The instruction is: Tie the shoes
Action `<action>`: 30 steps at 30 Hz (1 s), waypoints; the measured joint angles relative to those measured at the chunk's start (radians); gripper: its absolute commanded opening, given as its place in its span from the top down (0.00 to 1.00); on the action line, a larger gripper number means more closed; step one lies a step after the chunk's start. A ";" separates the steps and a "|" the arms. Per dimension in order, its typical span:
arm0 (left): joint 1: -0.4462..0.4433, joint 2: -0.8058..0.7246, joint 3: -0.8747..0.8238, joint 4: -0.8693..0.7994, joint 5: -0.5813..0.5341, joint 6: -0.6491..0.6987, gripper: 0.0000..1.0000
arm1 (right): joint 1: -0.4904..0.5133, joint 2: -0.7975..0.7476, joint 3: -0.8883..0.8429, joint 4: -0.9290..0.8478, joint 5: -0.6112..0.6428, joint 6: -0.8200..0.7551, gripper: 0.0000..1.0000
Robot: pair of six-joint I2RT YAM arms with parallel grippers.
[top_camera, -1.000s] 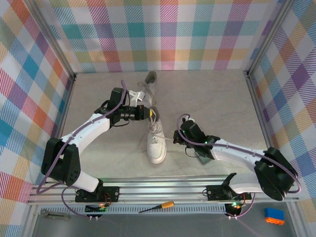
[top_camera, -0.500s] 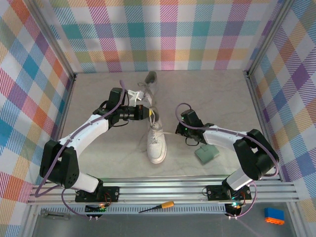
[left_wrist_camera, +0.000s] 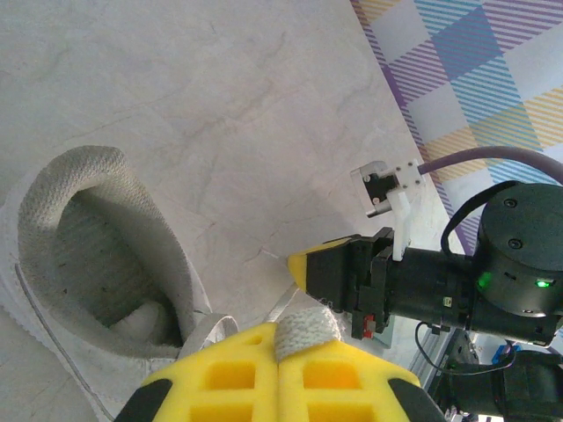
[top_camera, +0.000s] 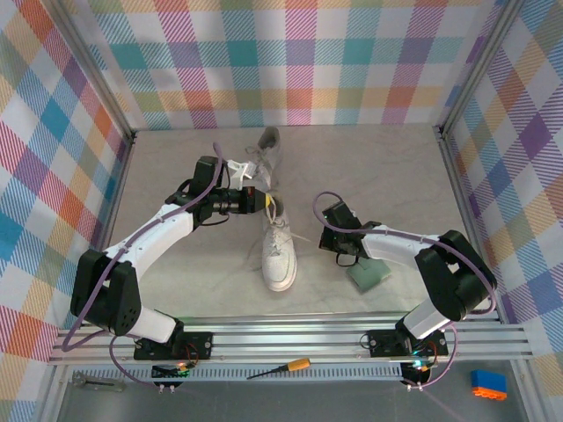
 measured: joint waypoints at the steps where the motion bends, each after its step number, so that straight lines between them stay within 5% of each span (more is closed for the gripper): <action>1: 0.000 0.000 0.000 0.000 0.000 0.000 1.00 | 0.000 0.000 0.000 -0.002 0.002 -0.007 1.00; 10: -0.019 -0.027 -0.041 0.007 -0.007 0.000 1.00 | -0.005 0.073 0.137 0.165 -0.222 -0.188 0.98; 14: -0.026 -0.060 -0.069 0.012 -0.038 0.002 1.00 | -0.002 0.076 0.210 0.178 -0.172 -0.187 0.51; 17: -0.027 -0.078 -0.079 0.024 -0.064 0.016 1.00 | -0.003 0.026 0.176 0.186 -0.092 -0.178 0.42; 22: -0.039 -0.085 -0.087 0.047 -0.098 0.043 1.00 | -0.007 -0.091 0.099 0.188 -0.108 -0.229 0.49; 30: -0.047 -0.085 -0.089 0.053 -0.138 0.054 1.00 | -0.006 -0.077 0.097 0.258 -0.407 -0.095 0.54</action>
